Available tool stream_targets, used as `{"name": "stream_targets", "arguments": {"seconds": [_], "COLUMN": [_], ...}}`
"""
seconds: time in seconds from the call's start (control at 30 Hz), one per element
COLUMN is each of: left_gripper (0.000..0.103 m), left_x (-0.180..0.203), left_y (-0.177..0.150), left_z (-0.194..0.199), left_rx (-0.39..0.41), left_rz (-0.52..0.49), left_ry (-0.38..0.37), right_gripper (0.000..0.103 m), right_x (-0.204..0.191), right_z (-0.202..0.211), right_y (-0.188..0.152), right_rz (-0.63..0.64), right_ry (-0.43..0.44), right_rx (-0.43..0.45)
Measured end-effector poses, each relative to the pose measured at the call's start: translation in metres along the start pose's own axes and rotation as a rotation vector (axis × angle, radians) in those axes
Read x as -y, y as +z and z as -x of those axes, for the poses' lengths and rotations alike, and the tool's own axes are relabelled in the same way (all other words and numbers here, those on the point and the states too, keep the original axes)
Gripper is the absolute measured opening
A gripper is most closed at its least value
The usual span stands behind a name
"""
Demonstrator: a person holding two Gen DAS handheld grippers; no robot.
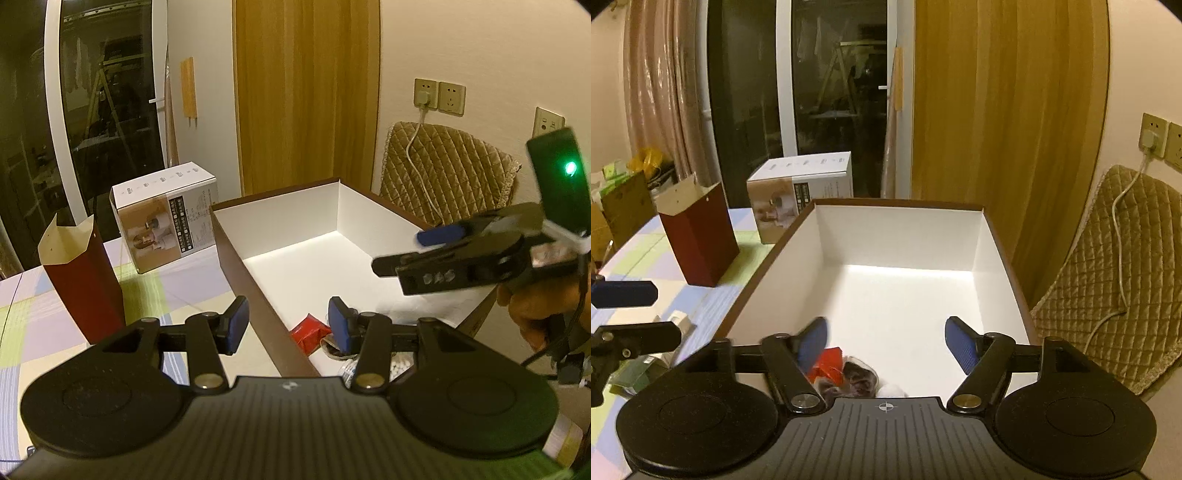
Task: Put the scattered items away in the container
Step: 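Move both tools back toward the remaining items on the table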
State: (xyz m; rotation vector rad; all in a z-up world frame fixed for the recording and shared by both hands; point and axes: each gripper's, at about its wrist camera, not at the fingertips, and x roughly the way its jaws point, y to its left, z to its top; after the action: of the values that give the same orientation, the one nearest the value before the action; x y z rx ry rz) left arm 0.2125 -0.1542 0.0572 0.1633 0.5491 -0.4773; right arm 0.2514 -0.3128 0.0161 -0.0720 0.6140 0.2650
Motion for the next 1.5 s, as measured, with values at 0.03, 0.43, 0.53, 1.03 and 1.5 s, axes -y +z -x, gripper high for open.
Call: {"name": "stream_targets", "arguments": {"seconds": [0.03,0.43,0.53,1.03,1.5], "left_gripper": [0.042,0.042,0.042,0.044,0.044], "left_x": [-0.001,-0.016,-0.023,-0.092,-0.131], "left_y": [0.0,-0.008,-0.013,-0.087,-0.137], "left_z": [0.001,0.034,0.049,0.128,0.126], "left_rx": [0.002,0.01,0.009,-0.055,-0.11], "left_rz": [0.002,0.015,0.015,0.074,0.104], "left_ry": [0.003,0.038,0.055,0.224,0.258], "right_gripper": [0.074,0.074,0.074,0.074,0.074], "right_x": [0.0,-0.019,-0.031,-0.156,-0.209], "right_z": [0.002,0.038,0.051,0.094,0.028], "right_y": [0.001,0.016,0.018,-0.002,-0.043], "right_rz": [-0.001,-0.002,-0.011,0.111,0.181], "right_ry": [0.0,0.023,0.042,0.237,0.263], "right_rx": [0.005,0.055,0.079,0.121,-0.035]}}
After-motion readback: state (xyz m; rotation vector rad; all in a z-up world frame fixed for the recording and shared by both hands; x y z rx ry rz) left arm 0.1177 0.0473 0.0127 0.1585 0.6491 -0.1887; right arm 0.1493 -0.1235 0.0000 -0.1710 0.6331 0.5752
